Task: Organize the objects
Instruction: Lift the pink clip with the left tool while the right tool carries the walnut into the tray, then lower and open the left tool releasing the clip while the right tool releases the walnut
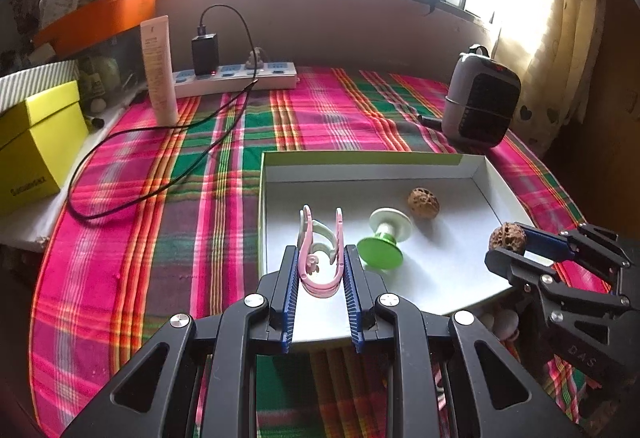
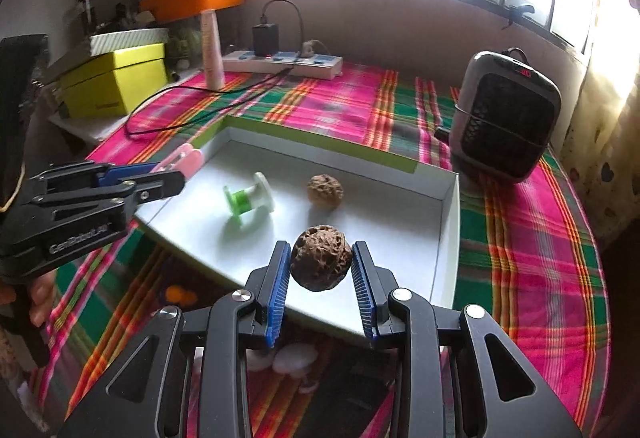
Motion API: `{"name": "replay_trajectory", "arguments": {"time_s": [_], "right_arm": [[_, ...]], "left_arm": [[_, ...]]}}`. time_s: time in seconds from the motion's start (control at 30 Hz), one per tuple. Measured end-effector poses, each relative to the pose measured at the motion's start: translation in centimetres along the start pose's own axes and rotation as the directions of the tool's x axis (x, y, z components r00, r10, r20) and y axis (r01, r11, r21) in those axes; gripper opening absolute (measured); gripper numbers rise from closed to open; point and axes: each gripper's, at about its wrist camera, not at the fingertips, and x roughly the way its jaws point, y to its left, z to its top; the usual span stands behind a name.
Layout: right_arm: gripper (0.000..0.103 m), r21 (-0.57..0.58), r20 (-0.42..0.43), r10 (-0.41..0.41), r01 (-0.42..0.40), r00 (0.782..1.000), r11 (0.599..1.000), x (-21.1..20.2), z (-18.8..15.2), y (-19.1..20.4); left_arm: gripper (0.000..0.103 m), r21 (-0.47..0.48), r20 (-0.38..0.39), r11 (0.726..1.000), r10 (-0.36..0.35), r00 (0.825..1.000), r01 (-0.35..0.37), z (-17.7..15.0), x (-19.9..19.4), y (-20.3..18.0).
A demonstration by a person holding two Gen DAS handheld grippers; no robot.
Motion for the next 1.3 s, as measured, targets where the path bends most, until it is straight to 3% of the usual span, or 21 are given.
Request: {"name": "replay_trajectory", "arguments": {"time_s": [1.3], "right_arm": [[0.033,0.114,-0.111,-0.055,0.067,0.992,0.991,7.0,4.0,-4.0]], "left_arm": [[0.02,0.032,-0.056,0.999,0.007,0.998,-0.005,3.4,5.6,-0.2]]}}
